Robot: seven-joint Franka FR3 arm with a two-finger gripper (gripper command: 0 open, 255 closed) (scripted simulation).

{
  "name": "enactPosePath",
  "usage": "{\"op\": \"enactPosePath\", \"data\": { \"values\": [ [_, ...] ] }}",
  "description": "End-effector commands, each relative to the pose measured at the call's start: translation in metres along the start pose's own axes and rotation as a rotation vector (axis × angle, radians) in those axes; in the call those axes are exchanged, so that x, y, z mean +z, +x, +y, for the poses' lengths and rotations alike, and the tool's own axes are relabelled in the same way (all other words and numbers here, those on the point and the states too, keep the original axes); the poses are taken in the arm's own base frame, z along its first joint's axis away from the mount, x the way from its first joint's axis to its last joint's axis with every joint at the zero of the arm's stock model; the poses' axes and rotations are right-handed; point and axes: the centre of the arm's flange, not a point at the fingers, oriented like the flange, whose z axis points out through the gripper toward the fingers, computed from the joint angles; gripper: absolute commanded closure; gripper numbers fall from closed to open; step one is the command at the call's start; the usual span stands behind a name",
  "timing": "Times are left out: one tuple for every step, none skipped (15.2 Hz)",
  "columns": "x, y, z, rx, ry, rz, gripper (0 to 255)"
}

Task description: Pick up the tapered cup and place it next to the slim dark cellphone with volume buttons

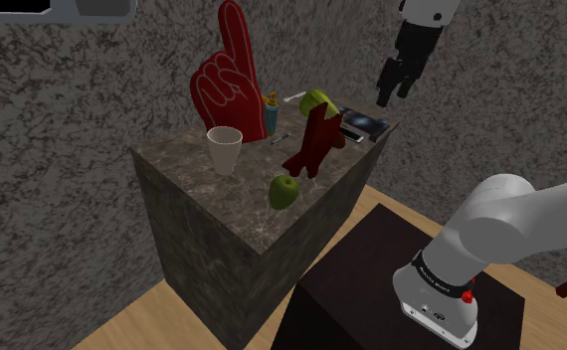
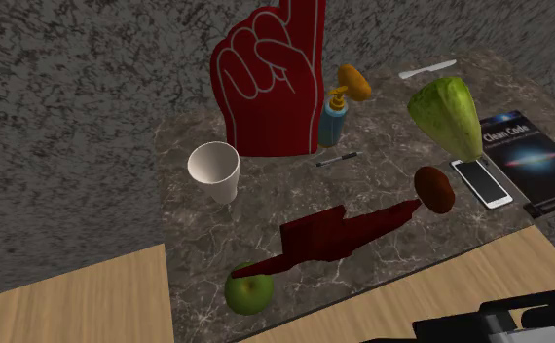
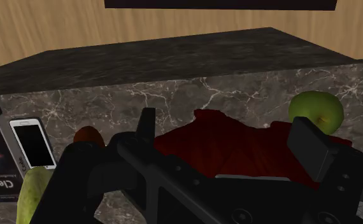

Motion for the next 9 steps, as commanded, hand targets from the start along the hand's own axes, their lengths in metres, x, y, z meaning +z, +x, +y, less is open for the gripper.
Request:
{"op": "enactPosePath", "data": {
  "values": [
    [0.000,0.000,0.000,0.000,0.000,0.000,0],
    [0.004,0.009,-0.009,-0.002,-0.002,0.001,0],
    [0.009,0.018,-0.018,-0.004,-0.004,0.002,0],
    [0.013,0.027,-0.026,-0.006,-0.006,0.003,0],
    [0.018,0.036,-0.035,-0.008,-0.008,0.004,0],
    [0.022,0.045,-0.044,-0.010,-0.010,0.005,0],
    [0.027,0.054,-0.053,-0.012,-0.012,0.006,0],
    [0.031,0.063,-0.061,-0.014,-0.014,0.006,0],
    [0.036,0.071,-0.070,-0.016,-0.016,0.007,0]
  ]
}}
